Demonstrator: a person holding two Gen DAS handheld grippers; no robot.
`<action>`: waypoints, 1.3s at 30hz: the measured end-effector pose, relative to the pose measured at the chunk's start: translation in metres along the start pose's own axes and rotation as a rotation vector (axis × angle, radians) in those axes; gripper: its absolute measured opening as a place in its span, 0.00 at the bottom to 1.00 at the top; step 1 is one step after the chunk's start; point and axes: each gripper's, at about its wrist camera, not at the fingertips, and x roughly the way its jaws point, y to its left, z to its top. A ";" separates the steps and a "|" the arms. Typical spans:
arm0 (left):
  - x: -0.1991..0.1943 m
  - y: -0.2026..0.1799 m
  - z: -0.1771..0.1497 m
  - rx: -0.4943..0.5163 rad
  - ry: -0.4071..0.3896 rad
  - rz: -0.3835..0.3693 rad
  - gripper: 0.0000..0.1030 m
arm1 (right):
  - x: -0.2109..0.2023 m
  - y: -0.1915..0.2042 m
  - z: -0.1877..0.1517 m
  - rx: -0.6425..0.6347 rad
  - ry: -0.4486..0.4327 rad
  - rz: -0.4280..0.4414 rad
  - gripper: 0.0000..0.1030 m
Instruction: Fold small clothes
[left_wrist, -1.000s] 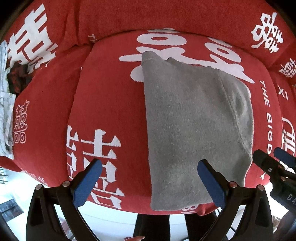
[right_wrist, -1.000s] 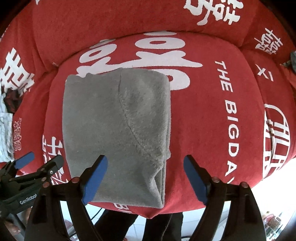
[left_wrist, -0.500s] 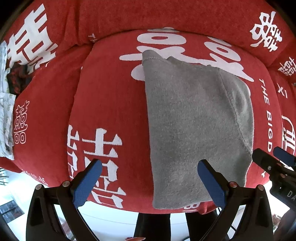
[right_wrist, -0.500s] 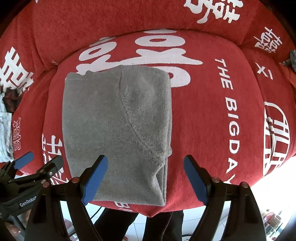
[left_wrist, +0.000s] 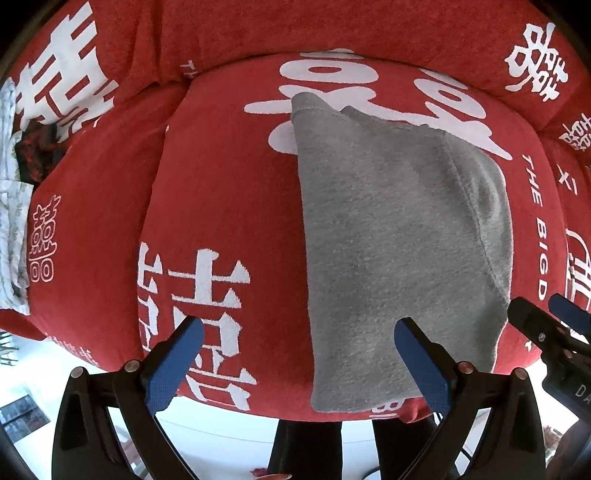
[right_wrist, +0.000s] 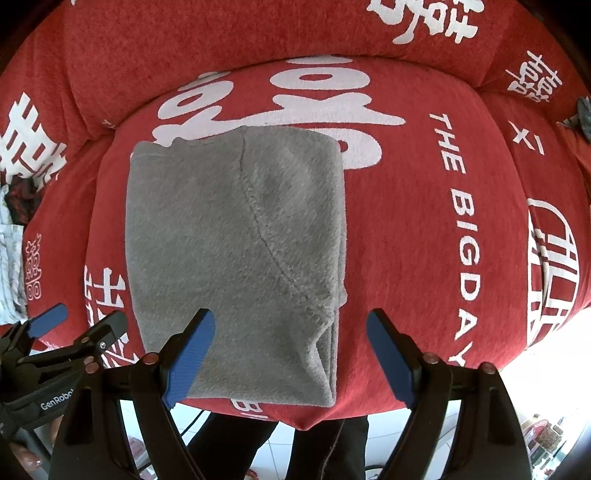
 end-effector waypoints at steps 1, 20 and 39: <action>0.000 0.000 0.000 0.000 0.000 0.002 1.00 | 0.000 0.000 0.000 0.000 -0.001 0.000 0.84; -0.001 0.000 -0.004 0.008 -0.002 0.014 1.00 | -0.001 0.004 -0.003 -0.004 -0.004 0.000 0.84; 0.000 0.000 -0.004 0.018 -0.008 0.038 1.00 | 0.000 0.003 -0.006 0.000 -0.005 0.002 0.84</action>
